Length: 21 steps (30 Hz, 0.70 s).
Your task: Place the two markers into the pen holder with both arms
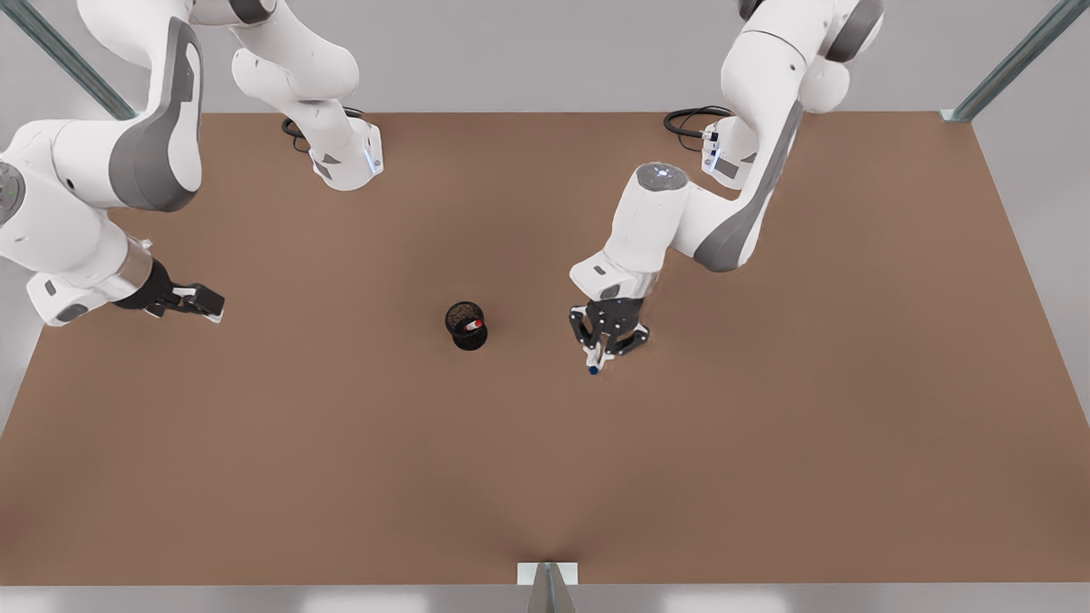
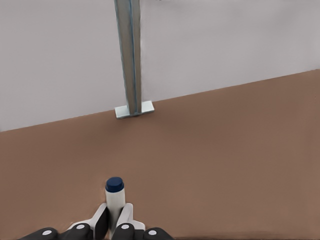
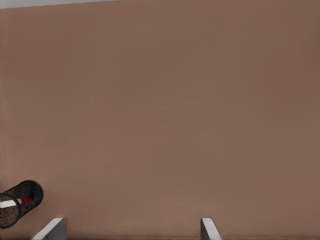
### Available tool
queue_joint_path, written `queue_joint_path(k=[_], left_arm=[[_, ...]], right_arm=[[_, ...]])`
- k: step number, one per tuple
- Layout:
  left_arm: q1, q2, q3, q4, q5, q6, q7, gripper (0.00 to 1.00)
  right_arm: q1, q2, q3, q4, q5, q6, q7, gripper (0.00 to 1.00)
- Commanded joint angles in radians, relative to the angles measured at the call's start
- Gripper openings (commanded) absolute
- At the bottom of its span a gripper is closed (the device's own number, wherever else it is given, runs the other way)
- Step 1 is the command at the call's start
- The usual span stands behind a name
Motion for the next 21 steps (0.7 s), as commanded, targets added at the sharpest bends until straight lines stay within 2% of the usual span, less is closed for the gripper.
queue_joint_path(k=[1, 3, 7, 14, 21], left_arm=[[-0.060, 0.029, 0.001, 0.035, -0.029, 0.096, -0.541, 0.28], [-0.142, 0.112, 0.004, 0.115, -0.028, 0.169, -0.621, 0.28], [-0.246, 0.283, 0.058, 0.331, -0.026, 0.170, -0.731, 0.28], [-0.343, 0.307, 0.107, 0.287, -0.022, 0.169, -0.829, 0.28], [-0.341, 0.342, 0.139, 0.277, -0.022, 0.199, -0.831, 0.28]], right_arm=[[-0.003, 0.011, 0.001, 0.005, 0.012, -0.025, -0.023, 1.00], [0.017, 0.051, 0.002, 0.060, 0.015, -0.019, -0.013, 1.00], [0.023, 0.054, 0.002, 0.060, 0.040, -0.019, 0.010, 1.00], [0.030, 0.054, 0.002, 0.063, 0.037, -0.022, 0.009, 1.00], [0.027, 0.054, 0.001, 0.065, 0.037, -0.026, 0.000, 1.00]])
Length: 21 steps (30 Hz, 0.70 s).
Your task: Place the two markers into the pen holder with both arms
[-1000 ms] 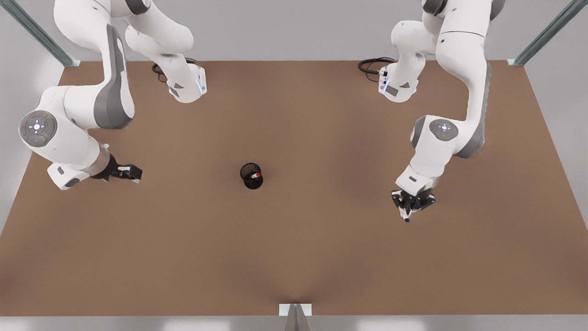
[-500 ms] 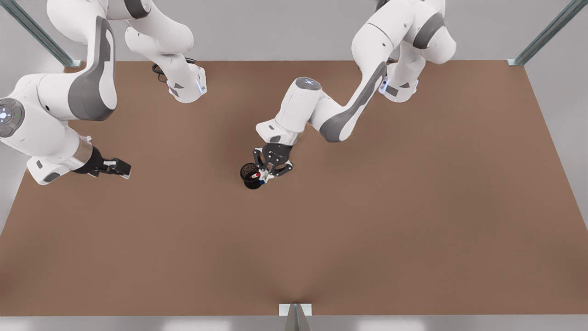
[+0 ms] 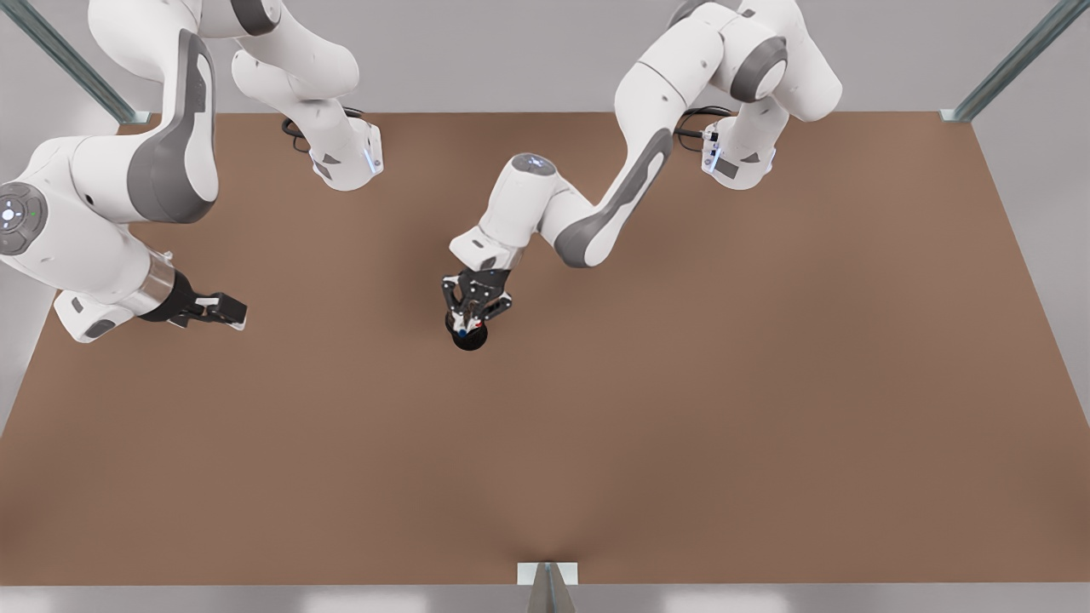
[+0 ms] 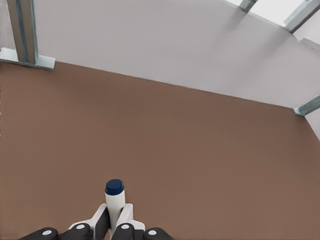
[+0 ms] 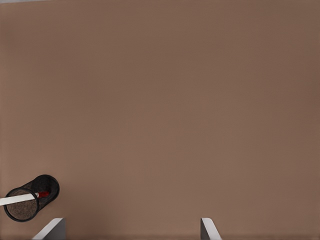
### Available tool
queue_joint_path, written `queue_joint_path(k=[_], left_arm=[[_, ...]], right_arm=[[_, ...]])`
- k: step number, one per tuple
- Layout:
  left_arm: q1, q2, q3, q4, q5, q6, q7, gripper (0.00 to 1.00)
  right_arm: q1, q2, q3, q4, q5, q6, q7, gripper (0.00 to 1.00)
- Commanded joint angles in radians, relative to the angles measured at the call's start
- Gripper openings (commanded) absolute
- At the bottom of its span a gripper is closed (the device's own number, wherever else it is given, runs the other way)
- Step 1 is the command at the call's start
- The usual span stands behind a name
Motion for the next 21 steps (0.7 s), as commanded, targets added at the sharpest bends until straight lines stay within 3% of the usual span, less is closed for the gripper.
queue_joint_path(k=[1, 21], left_arm=[[0.000, 0.022, 0.003, 0.000, -0.001, 0.051, -0.282, 0.28], [-0.049, 0.074, 0.043, -0.058, -0.002, 0.114, -0.281, 0.29]], right_arm=[[-0.002, -0.001, 0.000, 0.000, 0.001, -0.002, -0.006, 1.00], [-0.005, 0.000, -0.003, 0.000, 0.003, -0.002, -0.009, 1.00]])
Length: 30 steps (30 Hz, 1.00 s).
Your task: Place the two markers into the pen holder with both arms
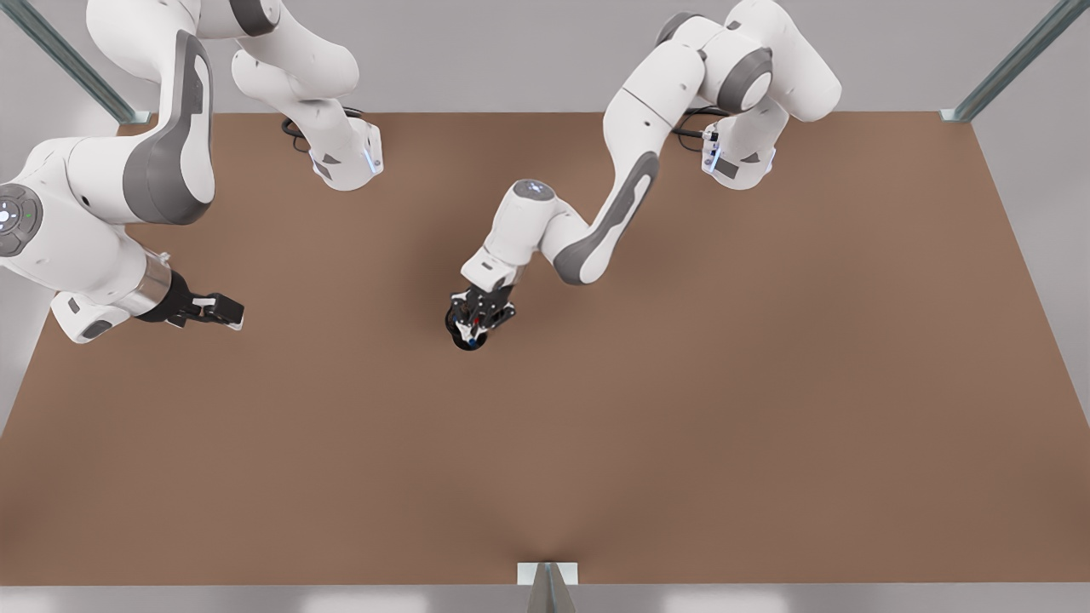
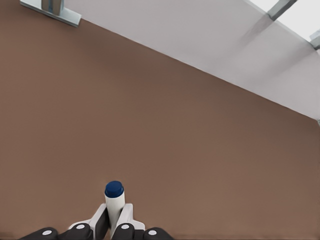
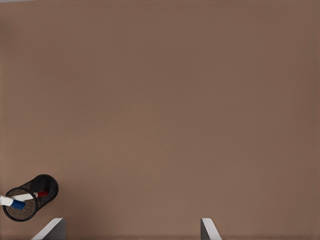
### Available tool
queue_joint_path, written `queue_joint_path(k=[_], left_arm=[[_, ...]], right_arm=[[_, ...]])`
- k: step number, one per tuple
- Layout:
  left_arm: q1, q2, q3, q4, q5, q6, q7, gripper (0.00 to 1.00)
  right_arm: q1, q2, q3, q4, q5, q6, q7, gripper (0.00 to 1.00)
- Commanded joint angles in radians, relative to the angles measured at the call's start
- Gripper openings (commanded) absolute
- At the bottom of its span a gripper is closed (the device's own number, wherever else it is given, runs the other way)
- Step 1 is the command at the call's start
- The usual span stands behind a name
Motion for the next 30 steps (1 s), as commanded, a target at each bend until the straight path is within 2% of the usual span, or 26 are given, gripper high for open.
queue_joint_path(k=[1, 2, 4, 6, 9, 10, 11, 12, 13, 14, 17, 19, 21, 25, 26, 30], left_arm=[[-0.019, 0.003, 0.014, -0.001, -0.001, 0.008, -0.085, 0.29], [-0.023, 0.003, 0.018, 0.000, -0.001, 0.008, -0.087, 0.31], [-0.037, 0.005, 0.032, 0.000, 0.000, 0.008, -0.085, 0.79], [-0.045, 0.009, 0.041, 0.000, 0.000, 0.008, -0.085, 0.90], [-0.049, 0.005, 0.043, 0.000, -0.004, 0.000, -0.082, 1.00], [-0.042, -0.005, 0.043, 0.002, -0.004, -0.029, -0.079, 1.00], [0.003, -0.031, 0.032, 0.011, -0.013, -0.154, -0.003, 1.00], [0.093, -0.046, -0.035, 0.028, -0.091, -0.286, 0.155, 1.00], [0.254, -0.047, -0.142, 0.089, -0.200, -0.494, 0.414, 1.00], [0.351, -0.075, -0.164, 0.097, -0.260, -0.637, 0.638, 1.00], [0.610, -0.199, -0.161, 0.098, -0.273, -1.032, 1.176, 1.00], [0.731, -0.301, -0.156, 0.103, -0.268, -1.182, 1.298, 1.00], [0.805, -0.414, -0.166, 0.106, -0.193, -1.268, 1.295, 1.00], [0.967, -0.555, -0.270, 0.097, -0.158, -1.297, 1.292, 1.00], [1.015, -0.564, -0.319, 0.097, -0.155, -1.293, 1.291, 1.00], [0.997, -0.552, -0.291, 0.101, -0.153, -1.283, 1.274, 1.00]], right_arm=[[0.000, -0.001, -0.001, -0.001, 0.001, 0.000, -0.004, 1.00], [0.000, 0.000, 0.001, -0.001, 0.001, 0.000, -0.004, 1.00], [0.000, 0.000, -0.001, 0.001, 0.001, 0.000, -0.004, 1.00], [0.000, 0.000, -0.001, 0.001, 0.001, 0.000, -0.004, 1.00], [0.000, 0.000, -0.001, 0.001, 0.001, 0.000, -0.004, 1.00], [0.000, 0.000, -0.001, 0.001, -0.001, 0.000, -0.004, 1.00], [0.001, 0.000, 0.001, 0.001, -0.001, 0.000, 0.000, 1.00], [0.009, 0.000, 0.001, -0.004, -0.001, -0.007, 0.004, 1.00], [0.009, 0.000, 0.001, -0.004, -0.001, -0.007, 0.006, 1.00], [0.015, 0.000, 0.002, -0.004, -0.001, -0.008, 0.007, 1.00], [0.018, 0.000, 0.002, -0.007, -0.001, -0.008, 0.012, 1.00], [0.018, 0.000, 0.002, -0.007, -0.001, -0.008, 0.012, 1.00], [0.017, 0.000, 0.002, -0.008, -0.001, -0.008, 0.012, 1.00], [0.020, 0.000, 0.004, -0.007, -0.001, -0.008, 0.012, 1.00], [0.020, 0.000, 0.004, -0.007, -0.001, -0.008, 0.010, 1.00], [0.020, 0.000, 0.004, -0.005, -0.001, -0.008, 0.009, 1.00]])
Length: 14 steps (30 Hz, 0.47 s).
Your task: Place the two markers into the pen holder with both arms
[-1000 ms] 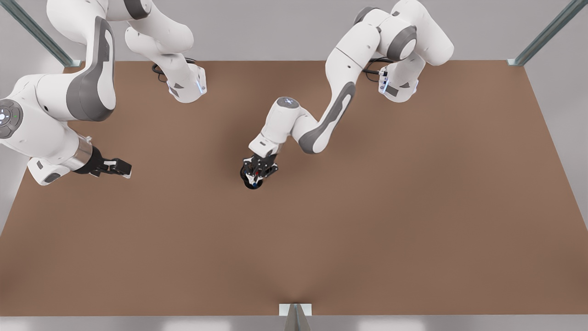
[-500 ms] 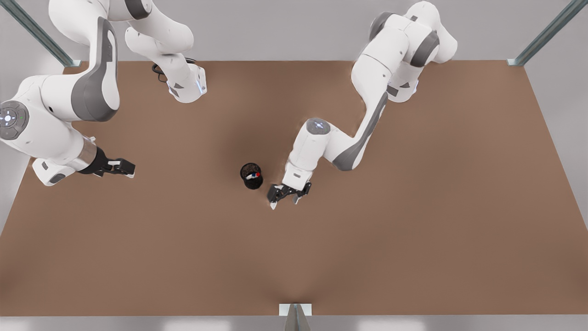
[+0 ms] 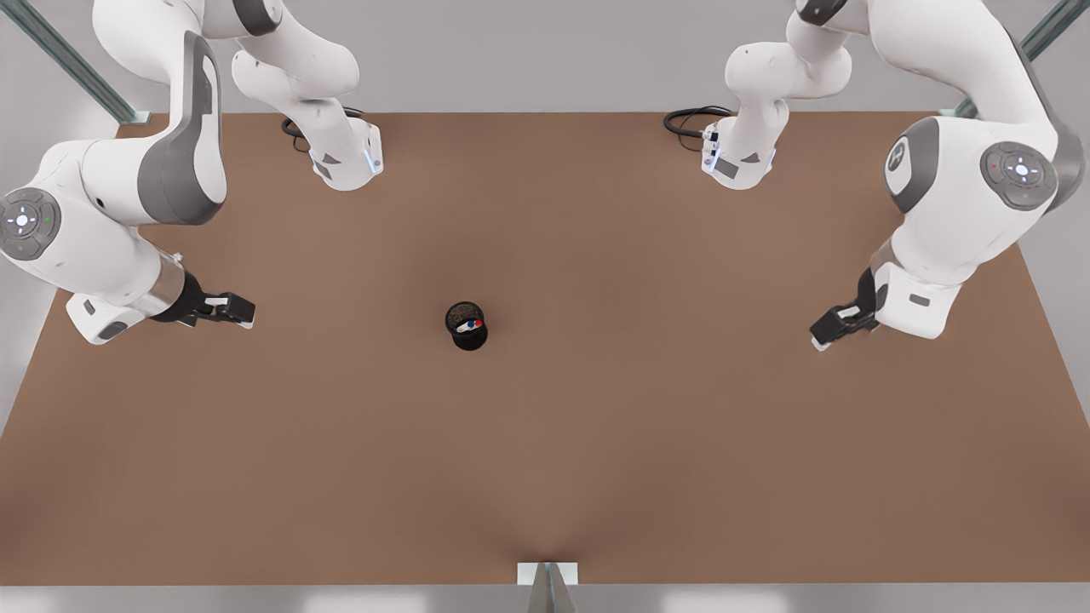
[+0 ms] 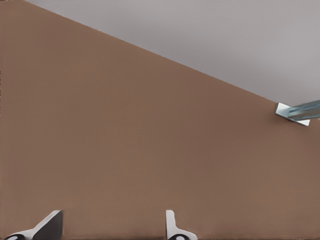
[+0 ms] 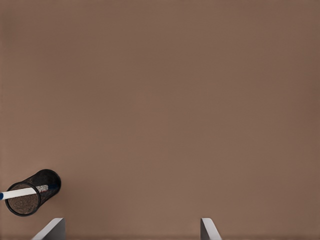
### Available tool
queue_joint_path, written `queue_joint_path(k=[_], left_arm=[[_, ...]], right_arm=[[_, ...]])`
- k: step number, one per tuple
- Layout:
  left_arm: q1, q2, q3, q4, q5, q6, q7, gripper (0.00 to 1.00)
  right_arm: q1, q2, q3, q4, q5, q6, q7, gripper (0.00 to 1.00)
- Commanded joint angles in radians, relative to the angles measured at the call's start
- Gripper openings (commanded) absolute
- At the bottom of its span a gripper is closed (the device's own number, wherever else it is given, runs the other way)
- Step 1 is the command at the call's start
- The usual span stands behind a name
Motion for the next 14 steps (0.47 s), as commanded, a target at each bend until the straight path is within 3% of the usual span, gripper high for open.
queue_joint_path(k=[1, 14], left_arm=[[0.001, 0.007, -0.001, 0.005, 0.010, -0.094, 0.507, 1.00], [0.005, 0.039, 0.001, 0.008, 0.008, -0.090, 0.507, 1.00]], right_arm=[[0.000, -0.001, 0.000, 0.001, 0.002, -0.001, 0.004, 1.00], [-0.005, -0.001, -0.002, -0.002, 0.004, -0.001, 0.001, 1.00]])
